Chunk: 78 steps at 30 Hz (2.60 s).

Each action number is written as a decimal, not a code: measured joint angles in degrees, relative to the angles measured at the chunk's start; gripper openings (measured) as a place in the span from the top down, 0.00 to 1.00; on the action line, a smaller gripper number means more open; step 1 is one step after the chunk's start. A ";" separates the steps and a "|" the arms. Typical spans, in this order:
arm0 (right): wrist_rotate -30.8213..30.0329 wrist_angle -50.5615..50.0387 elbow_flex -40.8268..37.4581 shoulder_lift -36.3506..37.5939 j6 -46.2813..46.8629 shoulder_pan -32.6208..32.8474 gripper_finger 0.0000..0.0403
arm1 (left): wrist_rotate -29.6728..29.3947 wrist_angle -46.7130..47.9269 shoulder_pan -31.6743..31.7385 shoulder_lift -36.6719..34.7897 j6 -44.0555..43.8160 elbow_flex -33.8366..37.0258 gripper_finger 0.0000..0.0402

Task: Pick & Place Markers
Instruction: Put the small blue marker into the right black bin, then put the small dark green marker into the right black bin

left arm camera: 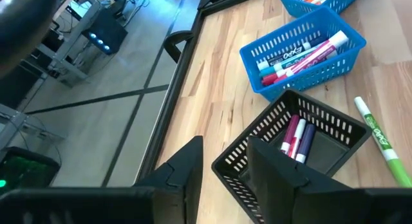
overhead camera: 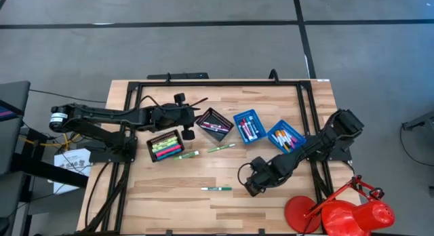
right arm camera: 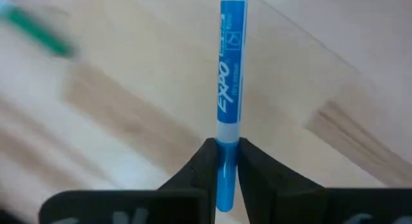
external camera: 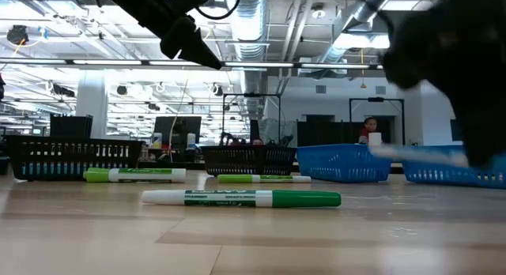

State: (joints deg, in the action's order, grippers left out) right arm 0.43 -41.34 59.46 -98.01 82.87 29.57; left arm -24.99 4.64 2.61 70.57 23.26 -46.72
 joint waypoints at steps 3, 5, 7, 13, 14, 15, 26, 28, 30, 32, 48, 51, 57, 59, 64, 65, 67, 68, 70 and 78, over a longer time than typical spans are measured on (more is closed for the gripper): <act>-5.56 -0.38 3.22 1.12 -5.10 -1.14 0.92 | 1.44 -0.01 0.00 0.00 -0.02 0.00 0.71; -10.67 -1.56 5.15 1.37 -9.07 -3.11 0.95 | 4.07 -0.02 0.00 0.00 -0.02 0.00 0.71; -15.20 -2.53 6.83 1.30 -14.22 -5.84 0.96 | 7.49 -0.02 0.00 0.00 -0.05 0.00 0.71; -22.44 0.40 9.05 1.15 -31.24 -18.36 0.94 | 20.16 0.00 -0.02 0.02 -2.10 0.00 0.71; -22.48 2.08 9.07 1.15 -34.13 -20.59 0.94 | 21.63 0.00 -0.04 0.02 -3.32 0.00 0.71; -22.44 3.65 9.09 1.15 -36.80 -22.69 0.94 | 22.72 0.00 -0.04 0.02 -4.55 0.00 0.71; -17.15 26.93 9.31 -0.38 -63.28 -33.78 0.93 | 25.46 0.03 -0.02 0.02 -7.49 7.37 0.71; -16.89 26.99 9.14 -2.12 -63.72 -34.15 0.92 | 25.48 -0.09 -0.02 0.00 -7.49 8.18 0.71; -16.36 27.90 9.30 -4.76 -63.83 -34.21 0.93 | 25.47 -0.09 -0.02 0.00 -7.52 8.59 0.71; -13.95 26.95 9.07 -7.00 -63.59 -34.23 0.94 | 25.49 -0.22 -0.02 0.00 -8.44 8.63 0.71; -9.42 26.78 9.48 -8.93 -68.17 -33.66 0.65 | 25.49 -1.33 -0.07 0.00 -16.71 11.12 0.71; -9.53 27.93 9.48 -7.30 -71.60 -31.86 0.61 | 25.49 -1.70 -0.07 0.00 -16.74 11.79 0.71; -9.27 26.60 9.48 -3.73 -75.00 -26.37 0.58 | 25.52 -1.77 -0.07 0.00 -19.56 11.98 0.71; -8.51 26.72 9.48 -3.46 -73.77 -23.92 0.58 | 26.11 -1.79 -0.11 0.00 -19.73 11.98 0.71; -5.69 27.97 9.47 -6.22 -68.85 -16.46 0.61 | 26.80 -1.77 -1.87 0.00 -19.73 11.98 0.71; -5.58 28.80 9.46 -7.44 -67.65 -14.86 0.62 | 26.79 -1.78 -2.33 0.00 -19.73 11.98 0.71; -5.31 30.59 9.45 -9.40 -65.82 -11.67 0.63 | 26.78 -1.89 -3.26 0.00 -19.63 11.98 0.71; -5.25 31.77 9.42 -10.31 -64.79 -10.18 0.63 | 26.79 -2.14 -3.72 0.00 -19.55 11.97 0.71; -5.08 35.89 9.55 -12.28 -62.76 -7.50 0.65 | 26.80 -2.39 -4.37 0.00 -19.49 11.93 0.71; -7.27 36.65 9.46 -17.50 -59.30 -2.54 0.70 | 26.77 -4.45 -5.73 0.00 -19.49 11.89 0.71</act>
State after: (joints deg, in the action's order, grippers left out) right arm -6.83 -4.69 68.93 -115.50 23.57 27.03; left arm 1.78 0.19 -3.11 70.57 3.77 -34.83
